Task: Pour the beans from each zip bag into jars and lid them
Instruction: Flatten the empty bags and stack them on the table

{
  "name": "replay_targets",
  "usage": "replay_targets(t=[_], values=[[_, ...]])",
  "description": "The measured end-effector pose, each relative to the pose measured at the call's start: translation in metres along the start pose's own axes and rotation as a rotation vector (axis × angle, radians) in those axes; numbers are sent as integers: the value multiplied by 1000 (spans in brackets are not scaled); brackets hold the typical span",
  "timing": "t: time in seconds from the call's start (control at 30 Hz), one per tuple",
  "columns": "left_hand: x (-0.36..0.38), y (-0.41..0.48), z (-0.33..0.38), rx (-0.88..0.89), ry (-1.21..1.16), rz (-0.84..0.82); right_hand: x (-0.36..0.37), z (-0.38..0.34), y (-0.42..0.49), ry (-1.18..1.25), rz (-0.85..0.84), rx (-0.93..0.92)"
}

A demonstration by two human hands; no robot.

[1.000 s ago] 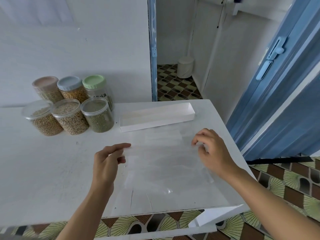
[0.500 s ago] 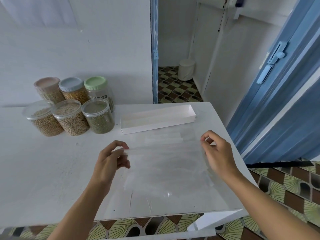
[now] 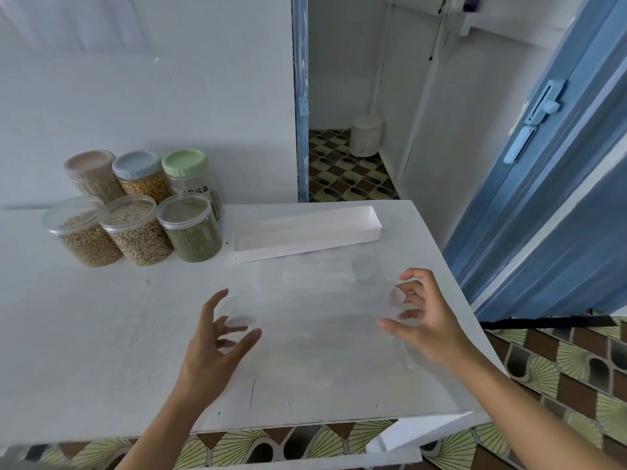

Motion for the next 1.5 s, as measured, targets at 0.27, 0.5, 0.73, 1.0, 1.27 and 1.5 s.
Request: replay_targets(t=[0.27, 0.5, 0.73, 1.0, 1.27, 1.5], values=[[5, 4, 22, 58, 143, -130, 6, -14, -3, -301, 5, -118], [15, 9, 44, 138, 173, -168, -7, -22, 2, -58, 165, -181], [7, 13, 53, 85, 11, -81, -10, -25, 4, 49, 166, -160], [-2, 17, 44, -61, -153, 105, -9, -32, -5, -118, 195, -237], [1, 10, 41, -51, -77, 143, -2, -31, -4, -177, 191, -256], [6, 10, 59, 173, 174, 39, -4, -21, -2, -332, 294, -183]])
Point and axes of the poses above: each hand's wrist, its own y-axis towards the middle knuckle, its own x-axis out of the palm, z = x × y, the point moved 7 cm from there along y, towards the middle knuckle, and after that the axes turned 13 degrees about -y, right-handed, at the moved point
